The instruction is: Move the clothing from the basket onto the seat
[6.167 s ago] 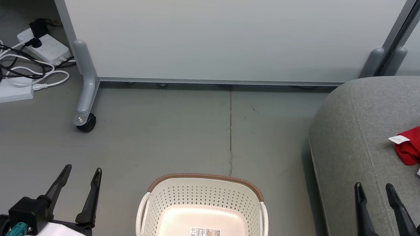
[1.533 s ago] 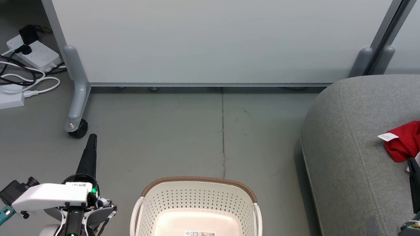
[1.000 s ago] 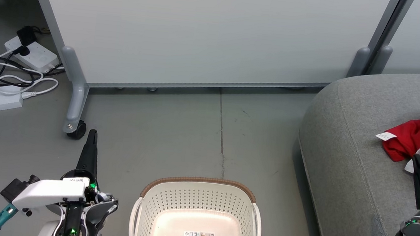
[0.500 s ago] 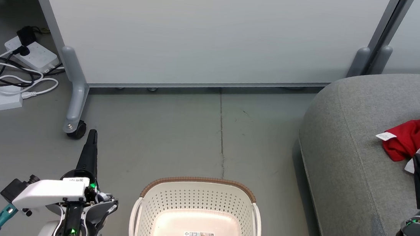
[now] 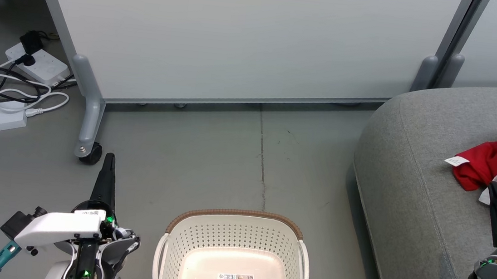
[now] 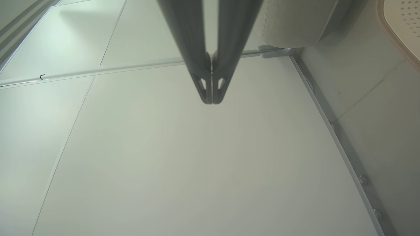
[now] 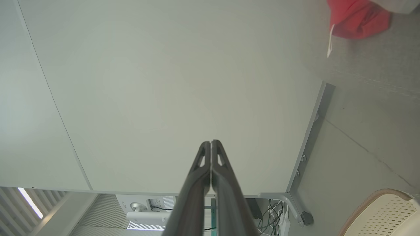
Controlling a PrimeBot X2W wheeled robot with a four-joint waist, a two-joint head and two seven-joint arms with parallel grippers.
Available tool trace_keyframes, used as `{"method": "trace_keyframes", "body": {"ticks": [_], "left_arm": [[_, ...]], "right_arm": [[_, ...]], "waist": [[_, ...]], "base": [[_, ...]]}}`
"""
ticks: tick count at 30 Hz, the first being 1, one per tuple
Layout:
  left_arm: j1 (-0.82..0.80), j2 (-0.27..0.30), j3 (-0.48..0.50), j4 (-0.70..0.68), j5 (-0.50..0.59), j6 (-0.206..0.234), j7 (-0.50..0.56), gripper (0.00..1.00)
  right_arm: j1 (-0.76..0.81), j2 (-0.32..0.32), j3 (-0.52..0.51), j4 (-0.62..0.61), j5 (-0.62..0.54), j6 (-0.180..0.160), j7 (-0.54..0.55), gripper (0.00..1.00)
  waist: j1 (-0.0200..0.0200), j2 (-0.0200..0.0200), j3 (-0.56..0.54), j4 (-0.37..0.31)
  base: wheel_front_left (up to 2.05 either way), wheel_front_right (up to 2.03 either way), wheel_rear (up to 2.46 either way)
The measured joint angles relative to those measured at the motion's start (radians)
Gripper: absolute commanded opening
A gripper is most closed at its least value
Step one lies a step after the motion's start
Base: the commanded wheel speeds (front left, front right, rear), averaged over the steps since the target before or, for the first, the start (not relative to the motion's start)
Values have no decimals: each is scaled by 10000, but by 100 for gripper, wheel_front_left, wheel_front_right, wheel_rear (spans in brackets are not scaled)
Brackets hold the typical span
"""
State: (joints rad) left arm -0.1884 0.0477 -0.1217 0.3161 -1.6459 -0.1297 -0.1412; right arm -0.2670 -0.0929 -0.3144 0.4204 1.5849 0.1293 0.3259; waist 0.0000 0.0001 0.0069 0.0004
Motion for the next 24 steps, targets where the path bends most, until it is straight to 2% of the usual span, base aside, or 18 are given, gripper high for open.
{"method": "trace_keyframes", "body": {"ticks": [24], "left_arm": [[0, 0, 0, 0, 0, 0, 0, 0]], "right_arm": [[-6, 23, -46, 0, -29, 0, 36, 0]], "waist": [[0, 0, 0, 0]], "base": [[0, 0, 0]]}}
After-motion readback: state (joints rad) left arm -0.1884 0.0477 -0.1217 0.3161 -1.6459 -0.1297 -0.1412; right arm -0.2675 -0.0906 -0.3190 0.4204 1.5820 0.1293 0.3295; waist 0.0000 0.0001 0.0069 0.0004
